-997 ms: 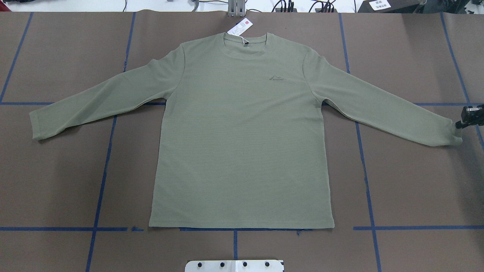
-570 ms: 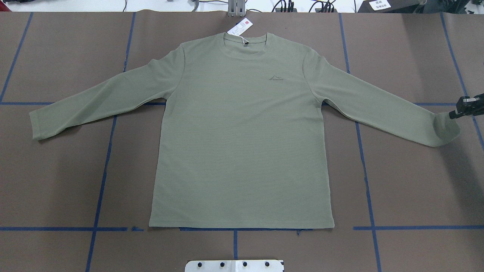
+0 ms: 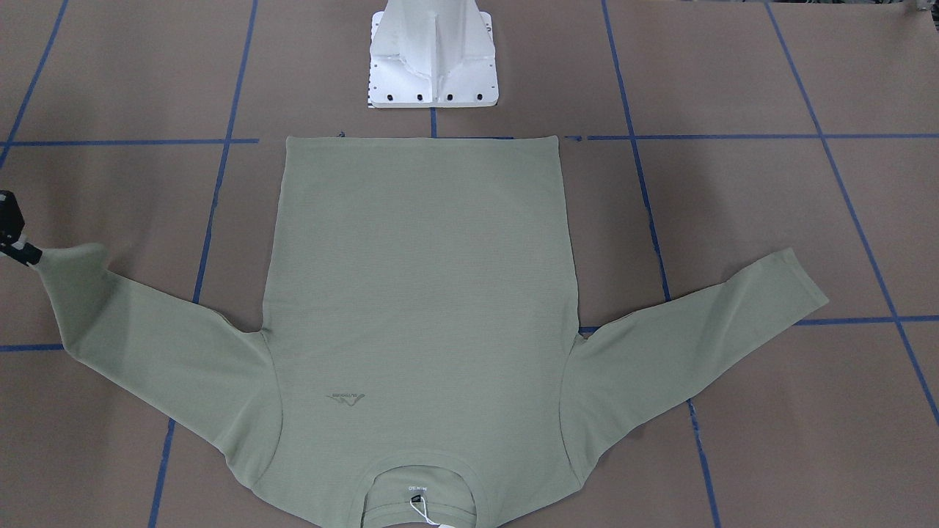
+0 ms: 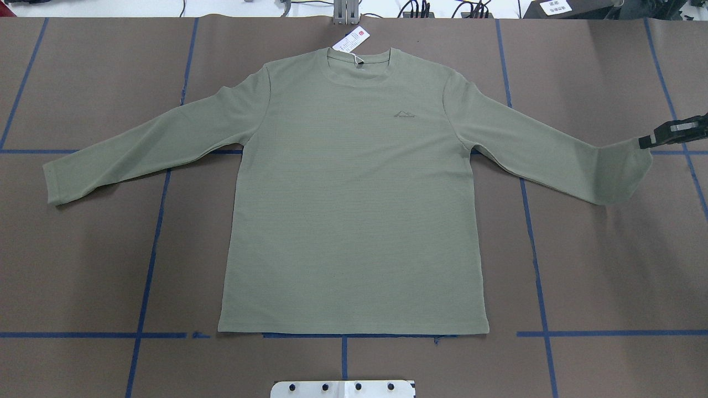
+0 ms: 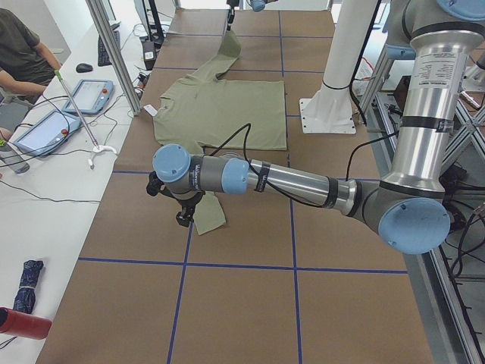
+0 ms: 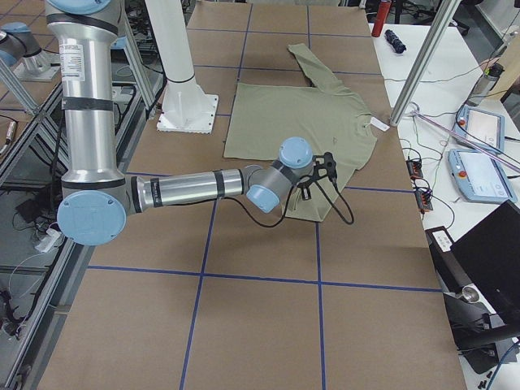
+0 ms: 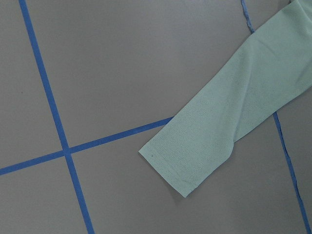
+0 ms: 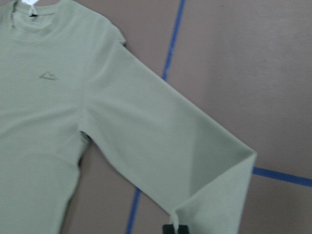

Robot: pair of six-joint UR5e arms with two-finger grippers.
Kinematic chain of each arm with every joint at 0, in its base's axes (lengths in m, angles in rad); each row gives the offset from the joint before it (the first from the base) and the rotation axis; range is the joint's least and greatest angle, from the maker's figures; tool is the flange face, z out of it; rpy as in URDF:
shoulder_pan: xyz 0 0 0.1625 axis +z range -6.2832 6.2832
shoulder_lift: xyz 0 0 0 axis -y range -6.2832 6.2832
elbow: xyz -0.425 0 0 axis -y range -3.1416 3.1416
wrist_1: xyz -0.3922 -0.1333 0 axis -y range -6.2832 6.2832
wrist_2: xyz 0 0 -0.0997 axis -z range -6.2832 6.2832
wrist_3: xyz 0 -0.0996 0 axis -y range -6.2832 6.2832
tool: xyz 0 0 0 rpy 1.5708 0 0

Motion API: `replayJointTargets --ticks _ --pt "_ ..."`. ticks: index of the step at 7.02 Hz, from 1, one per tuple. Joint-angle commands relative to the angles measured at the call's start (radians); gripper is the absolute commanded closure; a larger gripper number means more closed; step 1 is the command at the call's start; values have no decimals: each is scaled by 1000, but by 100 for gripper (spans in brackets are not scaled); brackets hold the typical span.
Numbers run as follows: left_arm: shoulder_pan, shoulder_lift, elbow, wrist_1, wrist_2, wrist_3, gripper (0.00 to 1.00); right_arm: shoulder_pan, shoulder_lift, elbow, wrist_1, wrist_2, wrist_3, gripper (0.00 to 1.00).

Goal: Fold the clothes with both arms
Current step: 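Lower the right gripper and grasp the cuff of the sleeve nearest it, then carry the sleeve with the right gripper across the shirt body toward the collar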

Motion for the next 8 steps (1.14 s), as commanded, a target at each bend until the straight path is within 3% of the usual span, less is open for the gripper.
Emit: replayJointTargets --ticks 1,2,3,4,5,8 --pt "1 0 11 -1 0 1 0 -265 267 45 -3 -199 370 100" --pt "3 0 13 -1 -2 -1 0 -452 386 42 -55 -438 495 100" --pt "4 -5 33 -2 -2 1 0 -599 519 27 -201 -666 513 100" --pt "7 -5 43 -10 -2 1 0 -643 639 4 -324 -734 516 100" --pt "7 -5 39 -13 -3 -8 0 -645 751 -90 -358 -744 531 100" --pt "7 -8 34 -14 -3 -10 0 -654 1102 -585 -343 -846 626 100"
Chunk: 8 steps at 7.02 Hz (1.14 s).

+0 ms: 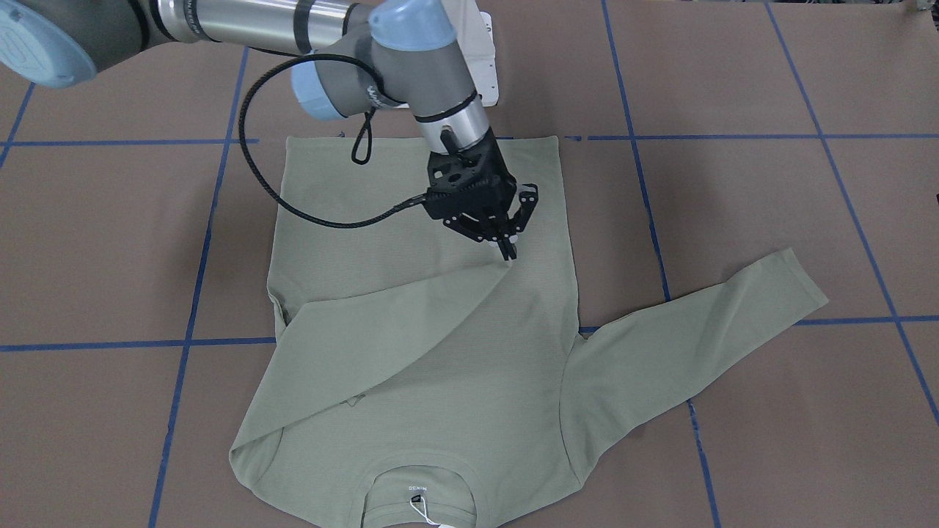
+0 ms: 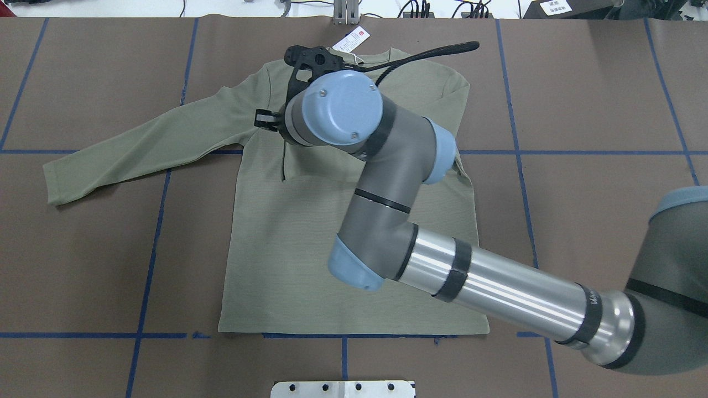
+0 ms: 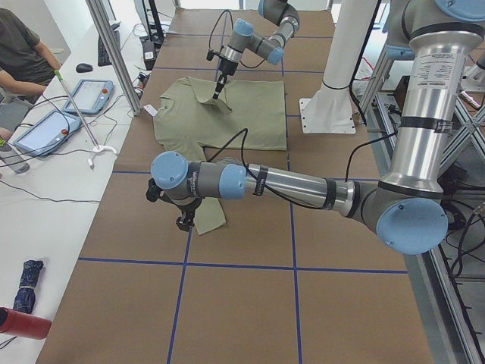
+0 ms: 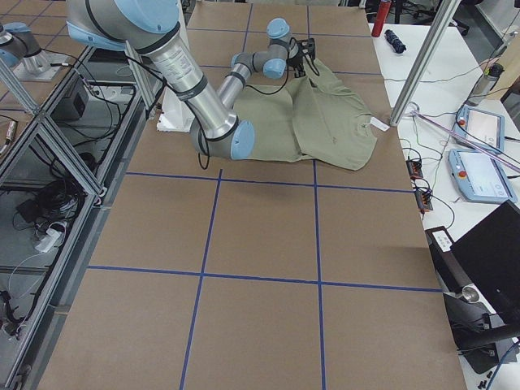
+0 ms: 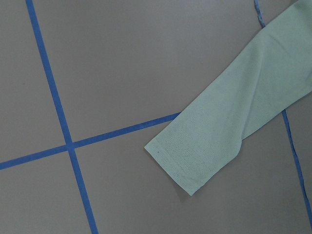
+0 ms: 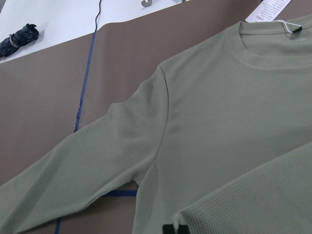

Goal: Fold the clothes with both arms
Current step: 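Carry the sleeve with the right gripper across the shirt body toward the collar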

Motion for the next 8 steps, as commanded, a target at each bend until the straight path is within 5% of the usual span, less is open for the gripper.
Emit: replayJointTargets --ticks 1,2,3,4,6,8 --pt "0 -6 2 -1 -14 -1 0 -12 177 -272 11 -62 20 100" --pt "2 -7 12 -4 -37 1 0 -17 200 -333 38 -81 19 100" --pt "27 -9 31 -36 -47 -14 0 -21 264 -431 46 -95 20 31" --pt "67 -9 53 -101 -48 -98 0 -26 283 -442 47 -96 22 0" --pt "118 -4 117 -268 -41 -345 0 -23 259 -409 44 -58 26 0" --pt "234 -36 278 -538 21 -585 0 2 103 -186 37 20 113 0"
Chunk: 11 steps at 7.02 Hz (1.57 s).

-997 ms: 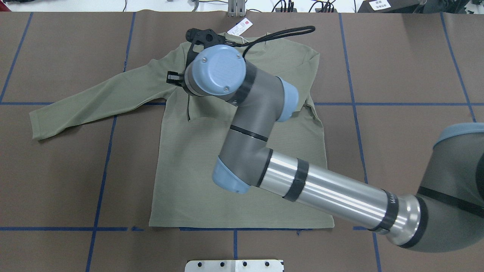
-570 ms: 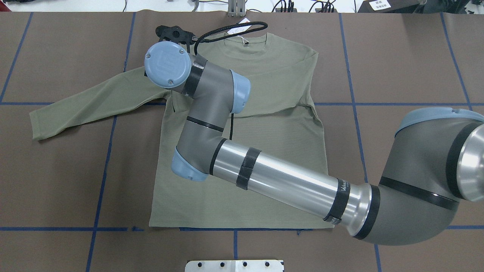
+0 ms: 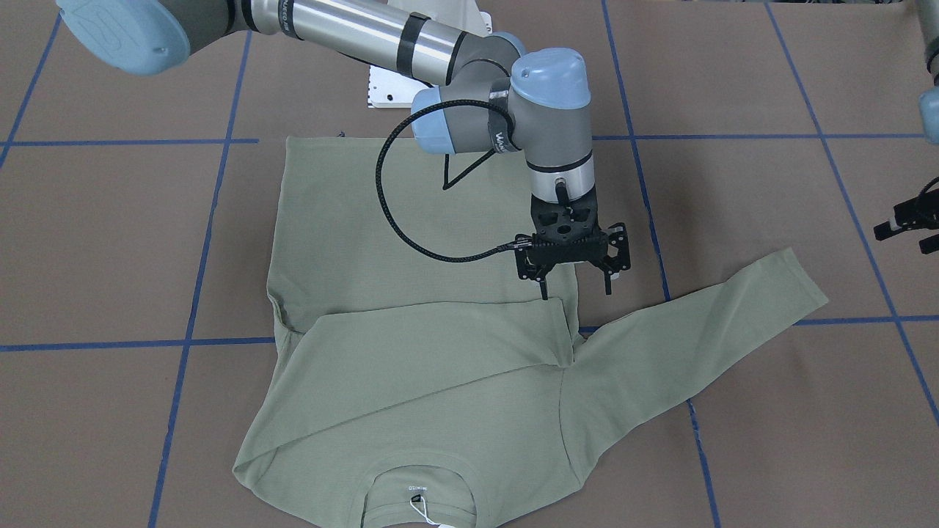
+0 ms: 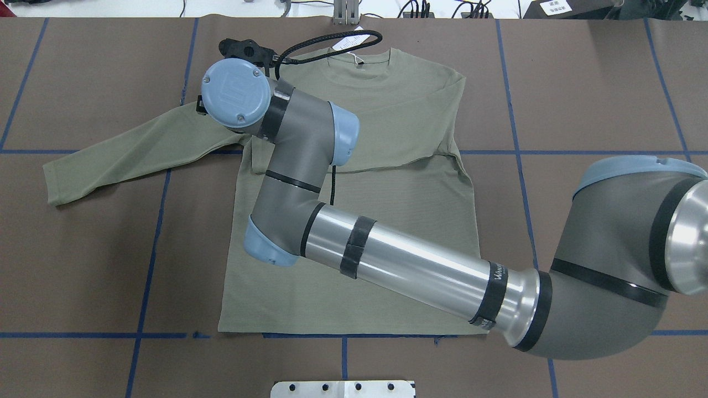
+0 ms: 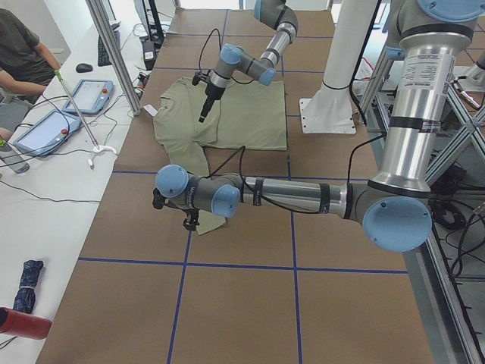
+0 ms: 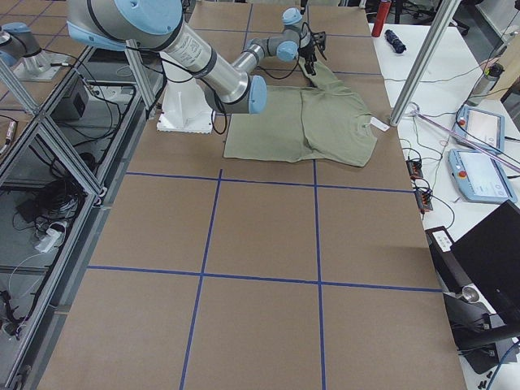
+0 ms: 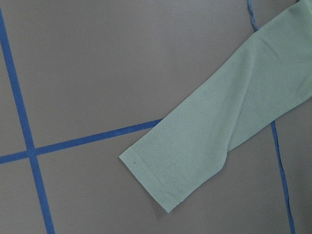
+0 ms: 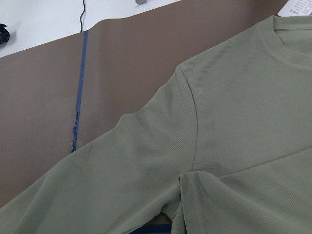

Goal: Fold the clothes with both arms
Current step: 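Carry the sleeve with the right gripper across the shirt body toward the collar, then release the sleeve and raise the right gripper while the left gripper grasps the other cuff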

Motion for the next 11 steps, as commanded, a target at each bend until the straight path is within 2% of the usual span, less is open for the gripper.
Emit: replayJointTargets --ticks 1,2,3,5,6,7,9,10,11 --pt "116 -29 166 -281 78 -283 5 71 -253 279 -8 126 66 0" --pt "131 -48 267 -372 80 -301 9 155 -385 371 -5 241 60 0" --pt "136 -65 321 -406 82 -304 11 241 -465 428 -6 371 43 0" --pt "164 -81 334 -407 82 -304 15 351 -649 571 -5 494 -126 0" --pt "174 -99 339 -405 103 -304 17 403 -688 591 -5 568 -178 0" --pt "194 -111 354 -407 141 -305 19 415 -694 597 -5 584 -178 0" --pt "196 -114 356 -407 148 -302 29 415 -702 605 -2 582 -178 0" --pt "196 -114 356 -407 148 -304 42 415 -703 610 -2 582 -178 0" --pt "196 -114 354 -405 148 -302 84 415 -708 611 -2 581 -178 0"
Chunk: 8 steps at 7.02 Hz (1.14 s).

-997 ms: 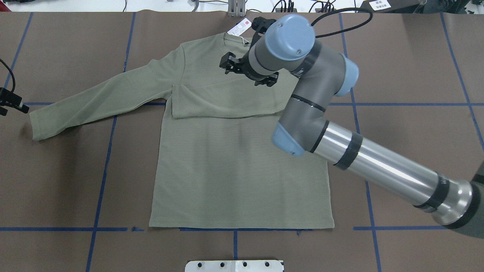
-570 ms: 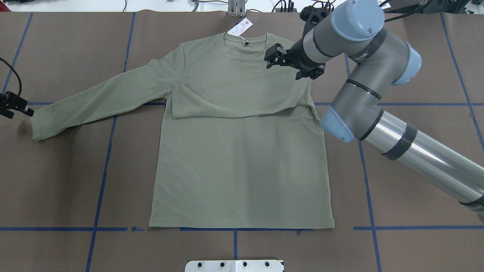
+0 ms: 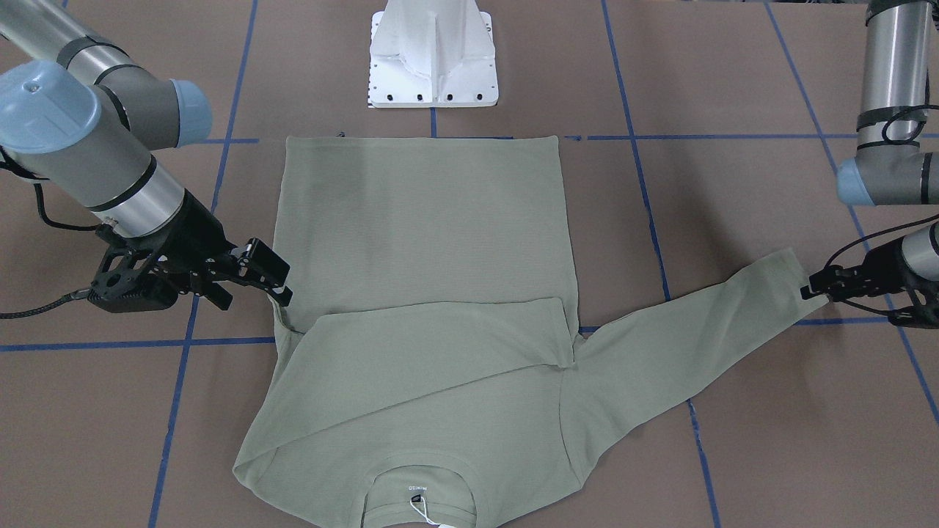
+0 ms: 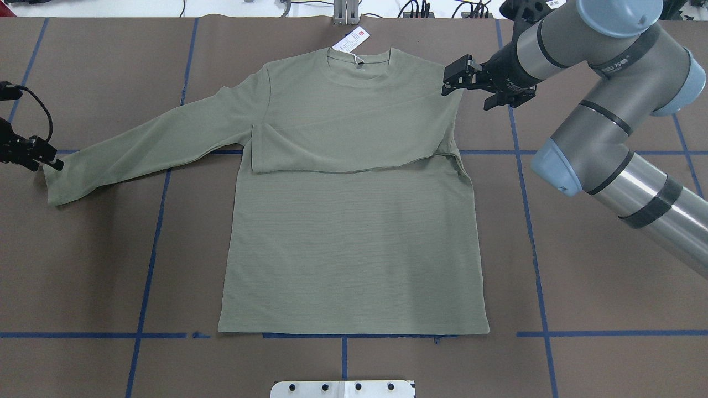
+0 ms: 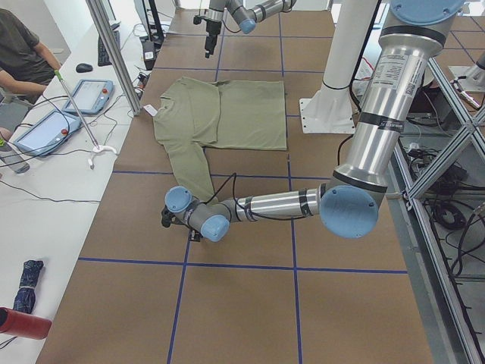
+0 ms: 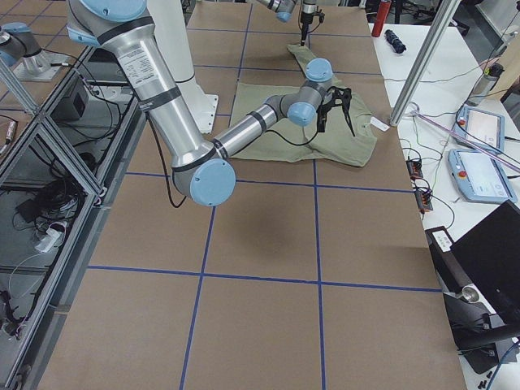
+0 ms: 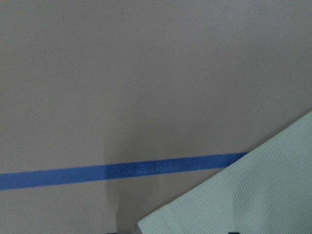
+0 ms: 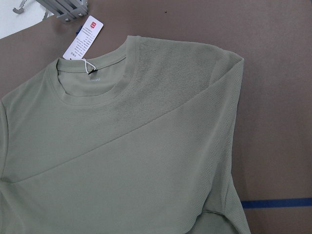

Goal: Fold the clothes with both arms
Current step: 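Release the sleeve and raise the right gripper while the left gripper grasps the other cuff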

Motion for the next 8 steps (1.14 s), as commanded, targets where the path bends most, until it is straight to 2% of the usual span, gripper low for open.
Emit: replayJointTargets --ticks 1,3,5,6,7,8 --pt "1 -1 -1 1 1 1 100 1 -14 11 2 -5 1 0" --pt "1 -2 -14 3 1 -7 100 1 -29 23 2 -13 1 0" --pt "-1 -2 -181 13 -39 -132 100 14 -95 95 3 7 -2 0" --pt "-1 -31 -264 12 -101 -251 100 40 -153 129 6 16 -26 0" --pt "4 -80 -371 9 -107 -463 100 91 -213 140 12 72 -102 0" --pt "80 -121 -477 9 -90 -658 100 144 -271 148 14 128 -167 0"
